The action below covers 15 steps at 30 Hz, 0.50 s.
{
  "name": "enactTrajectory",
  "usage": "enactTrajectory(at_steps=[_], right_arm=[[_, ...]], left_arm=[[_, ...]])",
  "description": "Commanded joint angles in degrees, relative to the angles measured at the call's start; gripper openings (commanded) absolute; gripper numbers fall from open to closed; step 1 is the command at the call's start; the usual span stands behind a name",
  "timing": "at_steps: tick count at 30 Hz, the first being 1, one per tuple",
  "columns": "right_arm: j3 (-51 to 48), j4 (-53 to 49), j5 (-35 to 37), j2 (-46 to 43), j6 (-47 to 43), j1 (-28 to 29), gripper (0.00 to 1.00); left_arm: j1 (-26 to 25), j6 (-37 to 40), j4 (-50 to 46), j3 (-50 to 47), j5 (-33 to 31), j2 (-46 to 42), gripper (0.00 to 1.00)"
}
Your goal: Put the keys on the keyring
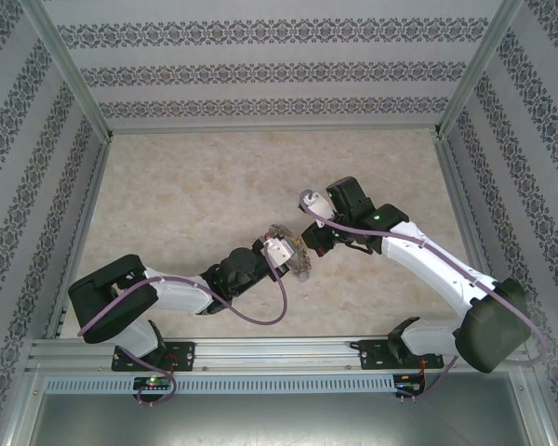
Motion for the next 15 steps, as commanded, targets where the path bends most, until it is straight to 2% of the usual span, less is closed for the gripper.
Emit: enactTrajectory(at_steps=[1,5,15], right_arm=[[0.64,-1.05,2.74,1.20,1.13,-1.61,0.00],[0.55,-1.12,0.91,1.97,1.34,-2.89,0.00],[0.64,0.07,-9.50,5.33,1.64,-4.48,0.00]], left_arm=[[1.10,-0.71,9.71,-1.17,1.13,1.02,0.00],[1.96,-1.25,10.91,-1.60,2.72,1.12,0.00],[5.44,-2.68,12.42,-1.90,11.53,1.12,0.00]])
